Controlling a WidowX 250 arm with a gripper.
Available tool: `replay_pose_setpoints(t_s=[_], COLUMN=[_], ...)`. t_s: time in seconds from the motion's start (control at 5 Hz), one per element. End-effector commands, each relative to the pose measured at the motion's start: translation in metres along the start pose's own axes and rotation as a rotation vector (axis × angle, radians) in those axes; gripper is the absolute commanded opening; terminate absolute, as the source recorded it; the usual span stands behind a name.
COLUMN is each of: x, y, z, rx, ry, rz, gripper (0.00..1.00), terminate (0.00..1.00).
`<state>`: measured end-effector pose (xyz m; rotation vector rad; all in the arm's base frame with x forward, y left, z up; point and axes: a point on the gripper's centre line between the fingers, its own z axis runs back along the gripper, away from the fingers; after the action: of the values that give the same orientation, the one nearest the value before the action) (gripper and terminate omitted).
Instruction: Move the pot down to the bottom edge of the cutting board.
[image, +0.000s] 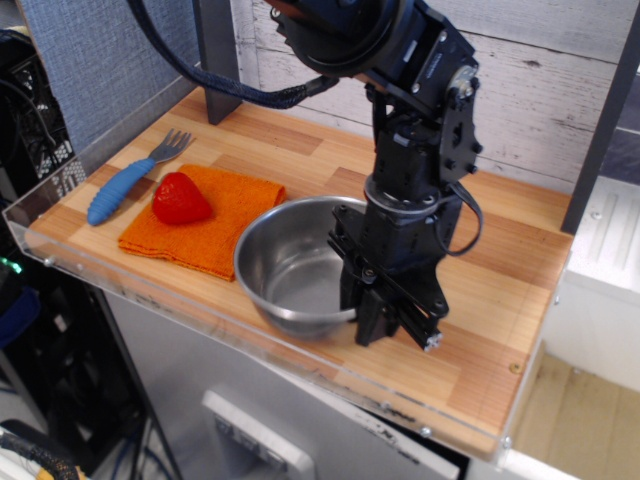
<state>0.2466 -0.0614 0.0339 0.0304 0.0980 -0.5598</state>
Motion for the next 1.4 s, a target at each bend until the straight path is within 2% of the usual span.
replay_pose_setpoints(t_s=[0.0, 0.2, 0.6, 0.8, 1.2], x=[-0.012, -0.023, -0.055, -0.064, -0.054], y=[-0.001, 0.009, 0.048, 0.071, 0.085], z=[0.04, 0.061, 0.119, 0.136, 0.149], rx=[0.055, 0.064, 0.06, 0.003, 0.03], ry=[-0.122, -0.169, -0.16, -0.187, -0.208], rz=[-0.045, 0.032, 0.397, 0.48, 0.464], gripper=[1.0, 1.0, 1.0, 1.0, 1.0], terminate=[0.0, 0.0, 0.0, 0.0, 0.0])
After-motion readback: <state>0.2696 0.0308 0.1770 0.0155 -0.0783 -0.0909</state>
